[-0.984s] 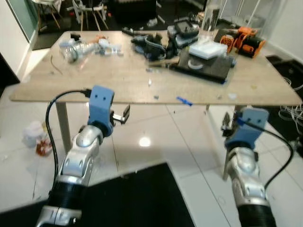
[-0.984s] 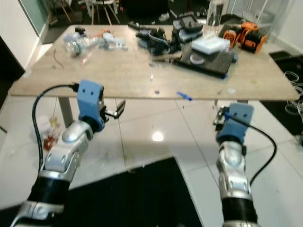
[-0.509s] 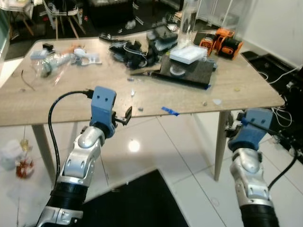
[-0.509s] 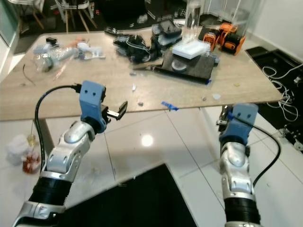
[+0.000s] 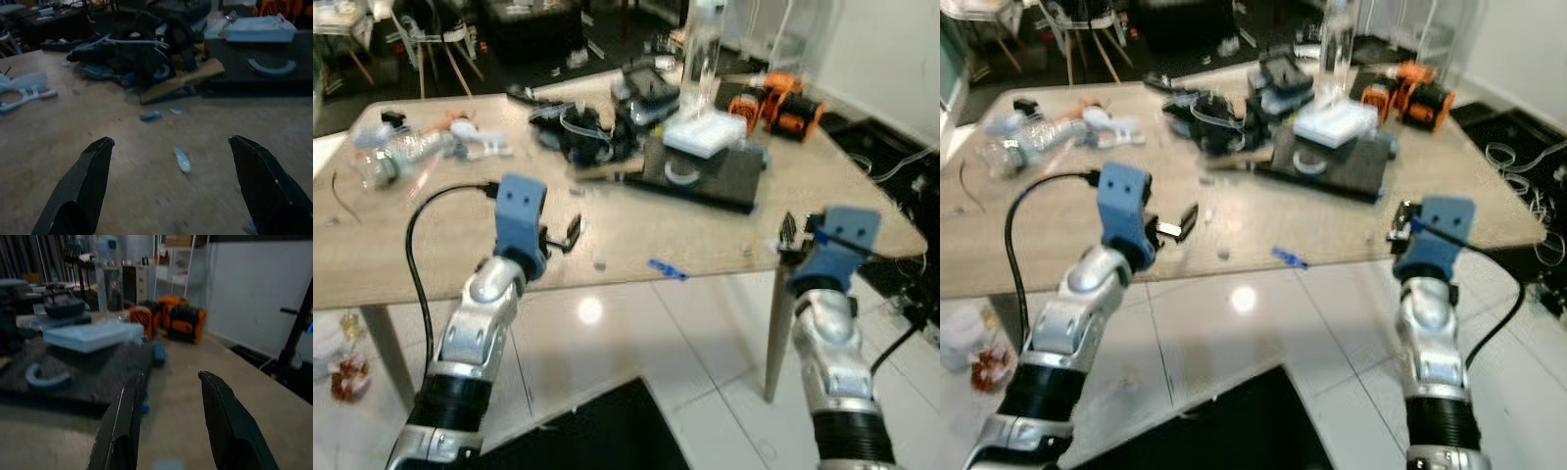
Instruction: Picking trash to rubbish bin
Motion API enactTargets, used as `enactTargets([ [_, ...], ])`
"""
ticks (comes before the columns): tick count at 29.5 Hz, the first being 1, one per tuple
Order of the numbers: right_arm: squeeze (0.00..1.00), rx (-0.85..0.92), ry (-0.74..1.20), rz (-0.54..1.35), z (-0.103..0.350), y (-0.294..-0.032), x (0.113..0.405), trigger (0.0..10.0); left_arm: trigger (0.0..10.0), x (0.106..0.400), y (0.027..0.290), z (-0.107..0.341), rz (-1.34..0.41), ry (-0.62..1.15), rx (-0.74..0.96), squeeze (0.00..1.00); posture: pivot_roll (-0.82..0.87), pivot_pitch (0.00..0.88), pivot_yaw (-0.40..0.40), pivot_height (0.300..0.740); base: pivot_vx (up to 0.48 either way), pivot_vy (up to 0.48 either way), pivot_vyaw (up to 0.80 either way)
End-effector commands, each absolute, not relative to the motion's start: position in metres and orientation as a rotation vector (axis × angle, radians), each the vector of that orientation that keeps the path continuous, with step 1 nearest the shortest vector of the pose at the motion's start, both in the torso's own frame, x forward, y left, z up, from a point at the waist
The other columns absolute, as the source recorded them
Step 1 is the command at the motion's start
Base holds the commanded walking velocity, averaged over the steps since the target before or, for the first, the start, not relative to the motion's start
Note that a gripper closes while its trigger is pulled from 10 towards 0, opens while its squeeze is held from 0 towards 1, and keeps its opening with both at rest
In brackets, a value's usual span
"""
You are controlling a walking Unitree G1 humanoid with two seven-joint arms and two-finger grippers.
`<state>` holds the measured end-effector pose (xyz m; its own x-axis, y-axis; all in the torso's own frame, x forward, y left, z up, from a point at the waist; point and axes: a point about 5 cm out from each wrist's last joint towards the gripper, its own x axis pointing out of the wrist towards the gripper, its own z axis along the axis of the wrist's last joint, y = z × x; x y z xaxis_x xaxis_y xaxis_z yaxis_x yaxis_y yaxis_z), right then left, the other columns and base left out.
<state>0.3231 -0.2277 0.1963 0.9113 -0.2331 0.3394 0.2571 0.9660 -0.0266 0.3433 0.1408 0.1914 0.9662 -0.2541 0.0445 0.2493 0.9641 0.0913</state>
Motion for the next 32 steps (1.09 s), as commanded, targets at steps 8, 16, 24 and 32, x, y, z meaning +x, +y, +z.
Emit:
enactTargets([
  [8, 0.0, -0.045, -0.301, -0.231, 0.186, -0.22, 0.323, 10.0, 10.0, 0.343, 0.147, 0.185, -0.237, -0.029, 0.074, 0.0, -0.01, 0.138, 0.06, 0.74, 0.38, 0.0, 0.0],
  [16, 0.0, -0.034, -0.244, -0.23, 0.178, -0.215, 0.321, 10.0, 10.0, 0.342, 0.147, 0.184, -0.236, -0.024, 0.065, 0.0, -0.02, 0.13, 0.062, 0.74, 0.374, 0.0, 0.0],
  [24, 0.0, -0.051, -0.181, -0.206, 0.166, -0.211, 0.32, 10.0, 10.0, 0.342, 0.146, 0.184, -0.244, -0.026, 0.07, 0.0, -0.02, 0.12, 0.064, 0.74, 0.37, 0.0, 0.0],
  [32, 0.0, -0.047, -0.164, -0.183, 0.164, -0.207, 0.32, 10.0, 10.0, 0.342, 0.147, 0.184, -0.245, -0.026, 0.077, 0.0, -0.02, 0.111, 0.064, 0.74, 0.37, 0.0, 0.0],
])
